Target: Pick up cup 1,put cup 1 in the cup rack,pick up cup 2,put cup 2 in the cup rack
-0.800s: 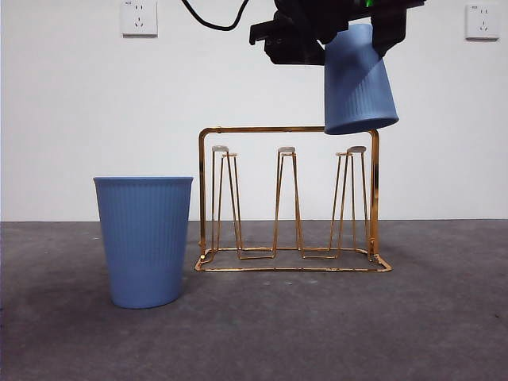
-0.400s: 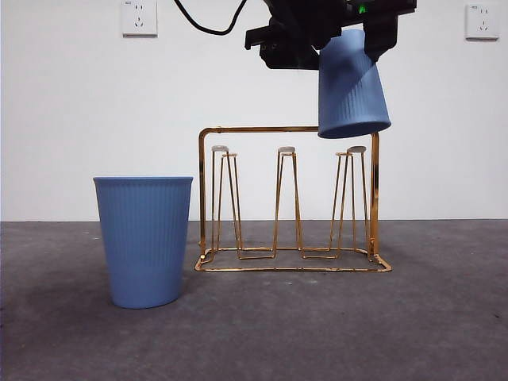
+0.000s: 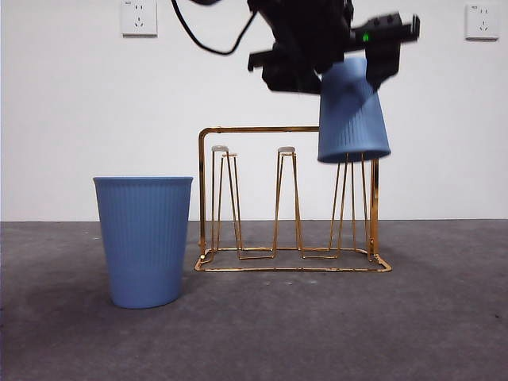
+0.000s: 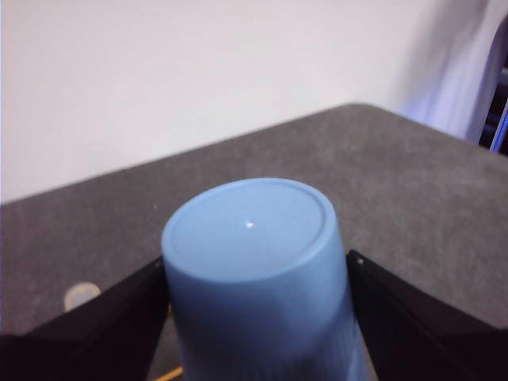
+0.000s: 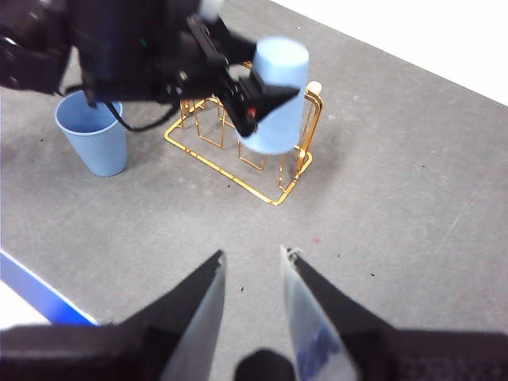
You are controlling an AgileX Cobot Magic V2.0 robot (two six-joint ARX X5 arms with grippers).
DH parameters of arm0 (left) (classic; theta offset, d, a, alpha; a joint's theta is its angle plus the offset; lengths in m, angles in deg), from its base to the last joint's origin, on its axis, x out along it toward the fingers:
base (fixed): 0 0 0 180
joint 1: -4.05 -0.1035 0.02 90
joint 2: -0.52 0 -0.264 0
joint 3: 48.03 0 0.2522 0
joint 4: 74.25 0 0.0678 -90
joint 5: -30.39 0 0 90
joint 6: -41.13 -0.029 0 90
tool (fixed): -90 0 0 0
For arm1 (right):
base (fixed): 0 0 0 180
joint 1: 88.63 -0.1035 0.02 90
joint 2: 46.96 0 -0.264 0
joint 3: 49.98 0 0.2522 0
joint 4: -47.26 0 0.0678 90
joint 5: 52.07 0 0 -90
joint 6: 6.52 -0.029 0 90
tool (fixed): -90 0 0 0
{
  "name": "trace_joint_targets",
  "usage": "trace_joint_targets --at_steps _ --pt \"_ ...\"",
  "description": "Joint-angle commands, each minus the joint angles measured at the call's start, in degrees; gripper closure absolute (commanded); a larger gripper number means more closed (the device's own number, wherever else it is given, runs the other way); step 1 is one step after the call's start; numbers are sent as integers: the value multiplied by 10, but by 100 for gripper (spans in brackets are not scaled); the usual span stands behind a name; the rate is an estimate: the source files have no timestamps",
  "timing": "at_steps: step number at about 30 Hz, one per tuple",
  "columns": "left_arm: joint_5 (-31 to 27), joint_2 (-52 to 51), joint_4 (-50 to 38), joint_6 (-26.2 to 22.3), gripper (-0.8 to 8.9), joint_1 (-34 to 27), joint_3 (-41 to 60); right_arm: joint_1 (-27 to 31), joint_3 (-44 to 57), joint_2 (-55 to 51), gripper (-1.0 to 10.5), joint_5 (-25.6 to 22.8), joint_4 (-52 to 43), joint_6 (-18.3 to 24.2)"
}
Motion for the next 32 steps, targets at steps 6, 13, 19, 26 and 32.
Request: trace_joint_targets --at_steps 6,13,19,26,32 --pt "7 28 -4 23 820 7 2 0 3 -1 822 0 -10 -6" --pt "7 47 12 38 820 8 2 0 3 -1 822 0 -11 -6" --pt "7 63 24 54 820 10 2 0 3 -1 822 0 -11 -6" --pt "7 69 43 55 820 10 2 0 3 -1 822 0 -12 -4" --pt "12 75 58 59 820 10 2 0 3 -1 822 0 -12 -4"
